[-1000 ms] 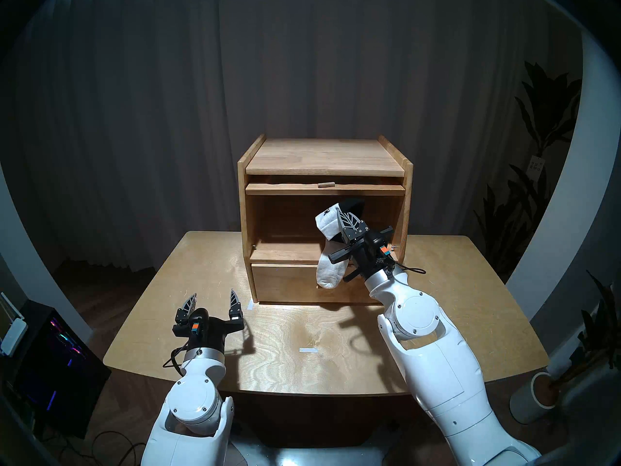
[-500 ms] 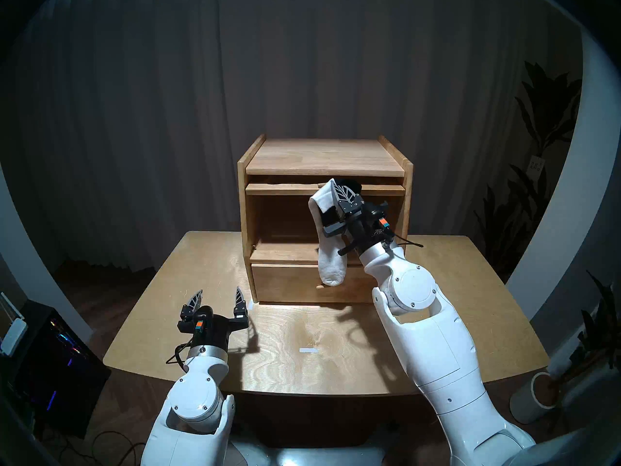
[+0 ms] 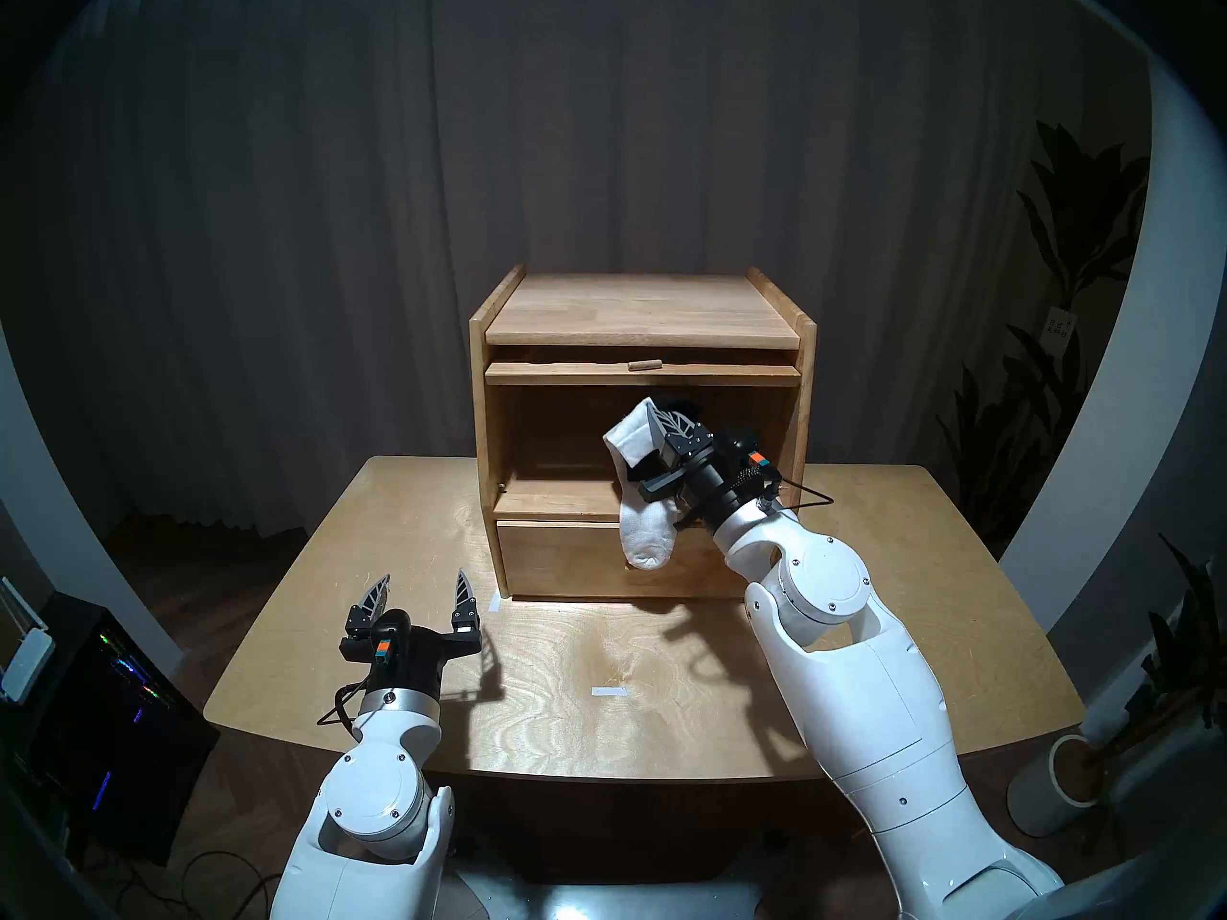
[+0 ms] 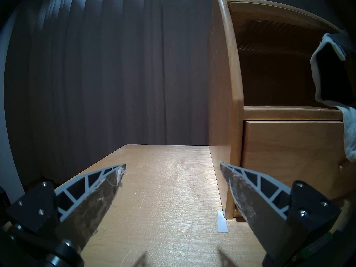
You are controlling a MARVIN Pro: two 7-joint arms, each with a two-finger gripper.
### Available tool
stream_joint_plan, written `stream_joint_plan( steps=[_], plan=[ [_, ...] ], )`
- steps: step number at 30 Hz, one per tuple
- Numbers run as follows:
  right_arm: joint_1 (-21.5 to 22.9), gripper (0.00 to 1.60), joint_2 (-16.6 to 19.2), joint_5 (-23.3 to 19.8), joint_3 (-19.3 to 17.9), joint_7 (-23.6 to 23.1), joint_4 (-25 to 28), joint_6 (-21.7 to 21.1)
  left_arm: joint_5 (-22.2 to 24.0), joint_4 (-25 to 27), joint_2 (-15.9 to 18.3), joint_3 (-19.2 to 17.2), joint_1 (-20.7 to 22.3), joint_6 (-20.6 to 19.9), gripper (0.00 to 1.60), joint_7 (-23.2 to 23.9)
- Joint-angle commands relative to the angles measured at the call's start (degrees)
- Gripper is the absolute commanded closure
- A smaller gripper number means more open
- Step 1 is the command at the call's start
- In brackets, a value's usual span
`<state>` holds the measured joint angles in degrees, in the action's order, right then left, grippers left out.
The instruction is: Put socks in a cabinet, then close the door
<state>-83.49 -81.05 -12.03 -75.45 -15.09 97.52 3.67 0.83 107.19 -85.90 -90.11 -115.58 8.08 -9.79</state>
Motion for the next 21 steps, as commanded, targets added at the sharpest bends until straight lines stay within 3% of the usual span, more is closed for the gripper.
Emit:
stream_joint_plan(
  steps=[1, 4, 6, 12, 18, 21],
  plan=[
    [0.02, 1.6, -0.76, -0.8, 0.05, 0.15, 0.92, -0.77, -0.2, 1.86, -0.14, 0.08, -0.23, 1.01, 0.0, -0.19],
    [2.93, 1.6, -2.61, -2.69, -0.62, 0.83, 0.37, -4.21, -0.18, 1.94, -0.03, 0.01, -0.31, 0.99, 0.0, -0.04],
    [6.12, 1.6, -4.36, -3.77, -0.94, 1.98, -0.86, -8.83, -0.24, 2.22, 0.09, 0.07, -0.45, 1.04, 0.0, 0.15],
    [8.94, 1.6, -8.42, -3.54, -1.23, 5.53, -2.58, -15.71, -0.32, 2.64, 0.2, -0.05, -0.81, 1.17, 0.0, 0.31],
    [12.21, 1.6, -9.34, -2.83, 0.28, 6.71, -3.09, -19.17, -0.25, 3.33, 0.27, -0.65, -1.34, 1.46, 0.0, 0.22],
    [13.72, 1.6, -9.33, -2.58, 0.9, 7.15, -4.85, -18.73, -0.21, 3.55, 0.2, -0.77, -1.56, 1.62, 0.0, 0.29]
  ],
)
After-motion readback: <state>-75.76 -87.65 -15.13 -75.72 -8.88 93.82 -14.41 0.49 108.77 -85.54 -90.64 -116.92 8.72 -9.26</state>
